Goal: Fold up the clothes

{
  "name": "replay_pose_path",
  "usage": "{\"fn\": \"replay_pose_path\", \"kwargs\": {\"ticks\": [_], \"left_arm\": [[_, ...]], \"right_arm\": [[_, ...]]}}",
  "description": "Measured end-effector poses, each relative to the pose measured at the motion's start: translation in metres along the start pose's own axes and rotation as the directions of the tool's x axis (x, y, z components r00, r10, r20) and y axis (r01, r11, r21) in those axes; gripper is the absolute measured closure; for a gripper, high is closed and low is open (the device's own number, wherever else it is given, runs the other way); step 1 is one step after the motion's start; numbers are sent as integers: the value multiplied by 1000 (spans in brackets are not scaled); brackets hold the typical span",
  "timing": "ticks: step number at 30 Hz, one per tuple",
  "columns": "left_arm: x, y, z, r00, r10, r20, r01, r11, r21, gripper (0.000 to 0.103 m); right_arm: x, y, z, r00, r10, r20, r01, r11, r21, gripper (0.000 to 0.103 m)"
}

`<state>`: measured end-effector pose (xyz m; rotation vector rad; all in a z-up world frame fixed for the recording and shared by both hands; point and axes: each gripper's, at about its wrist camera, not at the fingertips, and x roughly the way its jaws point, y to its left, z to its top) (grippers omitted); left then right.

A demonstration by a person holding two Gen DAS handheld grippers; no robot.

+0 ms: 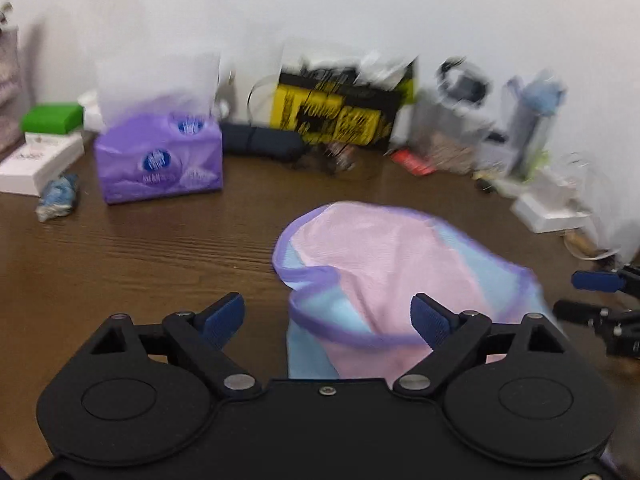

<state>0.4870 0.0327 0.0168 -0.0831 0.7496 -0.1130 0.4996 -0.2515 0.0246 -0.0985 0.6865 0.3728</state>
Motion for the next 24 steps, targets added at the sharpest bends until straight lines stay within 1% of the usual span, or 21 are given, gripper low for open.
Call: {"fn": "replay_pose_path", "kwargs": {"ticks": [1,2,3,4,5,6,7,9,10,11,12,14,15,16,17,18,19,20,21,22,24], "left_arm": [[9,-1,0,1000,-9,-11,9,1000,19,14],[17,-1,-1,999,-23,-22,24,999,27,14],[24,0,-2,998,-36,-44,37,999,26,21],[25,-2,-3,999,-34,-24,35,998,45,46],[24,-2,-2,999,-30,-17,32,997,69,63],[24,0,0,999,-31,-30,33,997,63,97],[24,3,0,999,-35,-35,36,998,51,98],[22,19,2,1000,-13,-2,13,999,-46,98],[21,22,3,1000,0,7,0,998,-60,98],[18,32,3,998,47,44,-42,992,-115,98],[17,40,2,996,55,69,-43,986,-164,97],[20,45,1,996,57,69,-42,978,-206,92],[23,49,0,996,63,61,-47,971,-234,83],[23,49,1,996,71,59,-55,970,-238,64],[24,48,2,993,100,56,-85,969,-232,53],[23,47,4,992,104,70,-86,972,-216,33],[22,45,7,991,101,87,-82,976,-199,28],[20,43,10,990,99,103,-79,980,-182,28],[22,39,17,991,79,108,-63,987,-148,24],[24,36,22,992,72,107,-57,989,-135,22],[37,25,35,995,21,100,-15,998,-55,22]], "right_arm": [[10,-7,3,1000,-11,-10,11,1000,16,38],[15,-11,4,1000,-11,-16,11,1000,23,46],[25,-17,6,1000,-5,-29,6,999,43,52],[33,-22,7,999,8,-40,-6,998,64,62],[37,-23,7,999,15,-46,-12,997,71,71],[42,-22,7,998,19,-53,-15,997,72,76],[45,-20,6,999,17,-51,-13,998,63,96],[45,-16,3,999,-17,-35,18,999,48,97],[42,-16,1,998,-55,-22,56,997,49,97],[40,-17,0,996,-91,-10,91,994,54,97],[38,-20,-3,994,-113,-1,112,991,71,97],[35,-23,-8,994,-109,-3,109,988,106,97],[34,-22,-9,993,-116,-4,116,988,105,97],[30,-20,-11,991,-131,-5,131,986,102,96],[29,-19,-10,992,-128,-10,129,987,101,93],[27,-19,-9,993,-119,-3,119,988,96,87],[21,-18,-4,995,-101,25,98,992,81,72],[18,-17,0,994,-95,50,92,994,63,60],[18,-16,5,994,-93,64,89,995,52,53],[19,-16,15,992,-85,91,83,996,29,42],[27,-18,29,992,-56,117,55,998,11,41]]}}
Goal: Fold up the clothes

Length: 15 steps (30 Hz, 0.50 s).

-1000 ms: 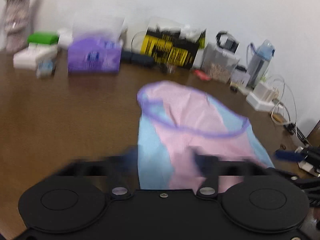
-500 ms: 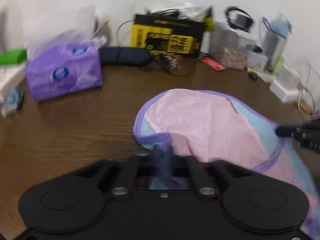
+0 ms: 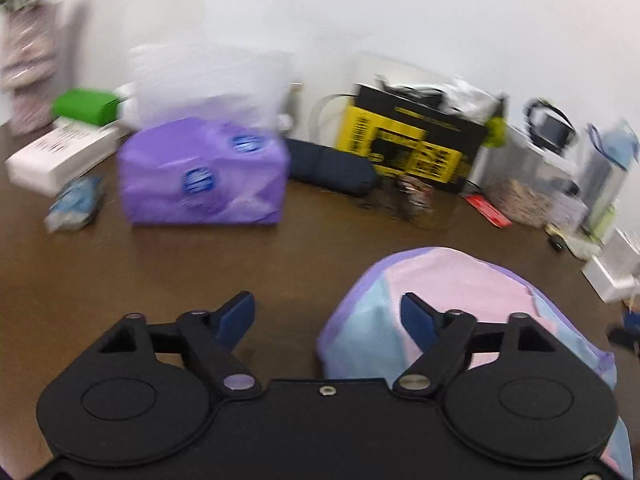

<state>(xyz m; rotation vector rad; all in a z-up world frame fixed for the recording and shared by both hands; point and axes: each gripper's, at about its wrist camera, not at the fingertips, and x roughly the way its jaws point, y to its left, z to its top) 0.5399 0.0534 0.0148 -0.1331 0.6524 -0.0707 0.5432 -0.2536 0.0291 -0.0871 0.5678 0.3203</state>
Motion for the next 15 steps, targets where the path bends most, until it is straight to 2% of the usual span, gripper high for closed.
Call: {"fn": "replay_pose_path", "kwargs": {"ticks": [2,6,7,8,10,12,13,15], "left_arm": [[9,-7,5,999,-25,-19,26,999,38,22],[32,-21,7,992,-83,-98,94,989,116,23],[35,-22,6,991,-83,-107,97,987,131,26],[40,-24,5,990,-76,-117,94,982,163,34],[40,-25,2,992,-64,-105,84,976,201,76],[43,-24,7,991,-70,-115,92,975,204,91],[45,-23,9,990,-81,-119,103,975,198,94],[48,-24,11,991,-76,-113,99,972,212,95]], "right_arm": [[13,-1,8,1000,29,6,-29,1000,2,41],[56,0,22,993,111,-51,-111,994,-12,41],[62,-1,22,992,113,-64,-114,993,-22,41],[70,-1,23,990,118,-80,-121,992,-34,42],[82,-1,23,984,141,-109,-148,987,-55,47],[88,1,21,981,152,-121,-161,985,-63,56],[92,2,19,981,145,-131,-155,985,-71,62],[96,3,16,980,146,-133,-156,985,-73,81]]}}
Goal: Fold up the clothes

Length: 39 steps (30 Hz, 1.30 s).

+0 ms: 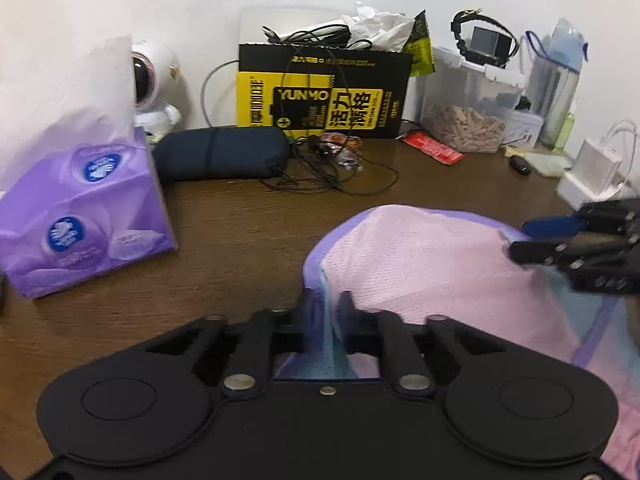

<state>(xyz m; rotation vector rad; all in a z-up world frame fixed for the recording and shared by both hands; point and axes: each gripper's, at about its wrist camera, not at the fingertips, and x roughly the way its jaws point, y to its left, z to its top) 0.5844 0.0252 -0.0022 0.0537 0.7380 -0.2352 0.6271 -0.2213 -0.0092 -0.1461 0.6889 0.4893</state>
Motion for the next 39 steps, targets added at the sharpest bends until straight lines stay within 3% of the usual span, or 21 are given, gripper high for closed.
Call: {"fn": "replay_pose_path", "kwargs": {"ticks": [1,4,7,9,10,12,13,14,18,20,24,26,27,29,31,34,39], "left_arm": [[2,0,1,1000,4,3,-4,1000,8,96],[3,2,10,996,20,91,-18,1000,-15,96],[3,5,15,989,7,145,-1,999,-42,95],[8,4,14,987,61,149,-60,998,-10,87],[11,4,13,989,77,128,-78,997,6,76],[8,10,14,986,103,131,-101,995,-19,58],[6,13,14,984,116,135,-112,993,-34,50],[4,15,15,983,122,140,-116,992,-45,47],[-15,29,19,974,131,183,-109,986,-126,37],[-17,30,20,977,120,177,-97,987,-132,35],[-10,26,20,992,77,102,-69,994,-81,31],[-2,19,18,997,51,51,-48,998,-44,31],[2,14,16,999,26,32,-25,999,-21,32],[7,6,14,1000,-8,9,8,1000,6,45],[10,3,12,1000,-5,4,5,1000,6,81],[9,7,14,999,38,17,-38,999,-38,94],[5,23,16,991,131,29,-127,983,-134,96]], "right_arm": [[1,0,0,1000,3,4,-3,1000,1,97],[5,6,3,999,-51,5,51,998,-40,97],[7,4,5,986,-157,48,159,987,-33,97],[7,3,6,970,-228,83,230,973,-15,95],[6,4,6,960,-261,99,263,965,-17,89],[6,4,6,960,-264,94,267,964,-18,64],[6,5,5,959,-268,87,271,963,-17,45],[4,5,4,959,-270,87,273,962,-18,36],[-17,4,5,966,-223,127,227,974,-14,34],[-24,5,8,967,-211,142,215,977,-12,29],[-30,15,14,970,-184,157,192,980,-41,24],[-22,17,12,983,-160,95,167,984,-67,24],[-19,17,11,986,-151,64,155,985,-78,24],[-11,14,8,989,-149,12,149,985,-83,25],[-9,9,5,990,-137,-16,136,988,-73,25],[-12,3,3,992,-120,-41,117,990,-74,25],[-18,1,3,995,-89,-55,84,994,-75,25]]}}
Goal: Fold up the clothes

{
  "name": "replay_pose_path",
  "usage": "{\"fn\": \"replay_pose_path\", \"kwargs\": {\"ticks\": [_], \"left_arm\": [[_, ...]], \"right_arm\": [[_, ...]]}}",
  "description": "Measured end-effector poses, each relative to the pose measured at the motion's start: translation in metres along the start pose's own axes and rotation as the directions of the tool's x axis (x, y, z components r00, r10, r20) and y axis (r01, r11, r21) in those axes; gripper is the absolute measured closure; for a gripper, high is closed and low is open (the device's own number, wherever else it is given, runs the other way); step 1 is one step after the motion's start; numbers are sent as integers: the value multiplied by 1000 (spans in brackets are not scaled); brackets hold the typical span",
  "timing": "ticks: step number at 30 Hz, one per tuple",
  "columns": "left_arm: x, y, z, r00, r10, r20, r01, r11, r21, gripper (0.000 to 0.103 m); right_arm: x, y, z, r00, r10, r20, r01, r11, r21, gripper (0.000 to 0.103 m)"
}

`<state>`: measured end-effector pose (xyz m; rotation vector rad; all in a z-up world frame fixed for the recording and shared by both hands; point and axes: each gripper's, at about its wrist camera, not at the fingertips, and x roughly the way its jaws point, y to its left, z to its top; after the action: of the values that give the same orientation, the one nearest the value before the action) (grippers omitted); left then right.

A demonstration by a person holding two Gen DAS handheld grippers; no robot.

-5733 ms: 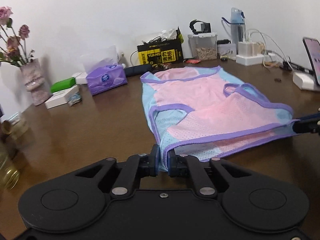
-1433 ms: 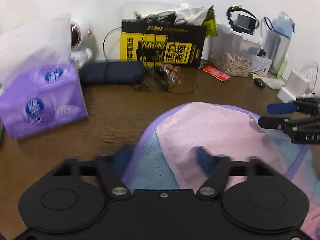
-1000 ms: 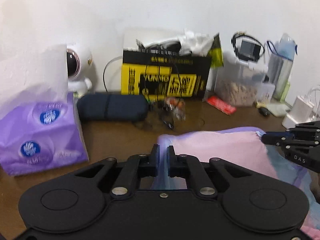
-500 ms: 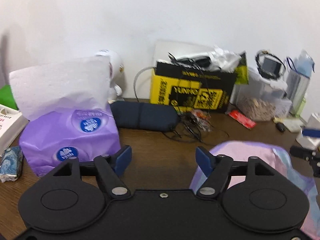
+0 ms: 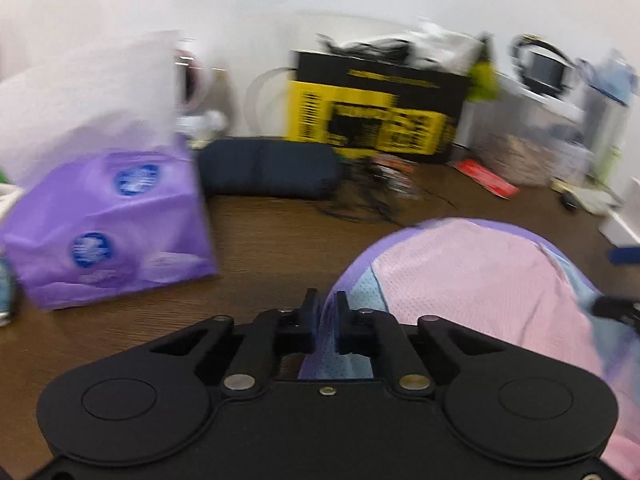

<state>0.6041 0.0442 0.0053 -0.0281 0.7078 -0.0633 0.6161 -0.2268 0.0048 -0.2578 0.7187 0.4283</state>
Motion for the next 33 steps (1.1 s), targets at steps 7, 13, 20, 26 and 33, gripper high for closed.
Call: {"fn": "replay_pose_path", "kwargs": {"ticks": [7,13,20,26,33], "left_arm": [[0,-1,-1,1000,-9,2,9,1000,20,96],[4,-4,-4,1000,-18,10,18,999,40,96],[-1,-1,0,998,-68,-18,69,997,34,49],[-3,-5,-2,992,-115,-47,119,989,93,57],[-1,-10,-6,992,-110,-54,117,984,134,88]], "right_arm": [[7,8,-4,995,92,-47,-93,996,-17,73],[3,-2,-6,996,46,-74,-47,999,-11,97],[-16,-3,-4,994,92,-59,-95,994,-49,29],[-7,-12,-9,989,89,-117,-91,996,-18,38],[-10,-19,-13,983,116,-143,-119,993,-12,80]]}}
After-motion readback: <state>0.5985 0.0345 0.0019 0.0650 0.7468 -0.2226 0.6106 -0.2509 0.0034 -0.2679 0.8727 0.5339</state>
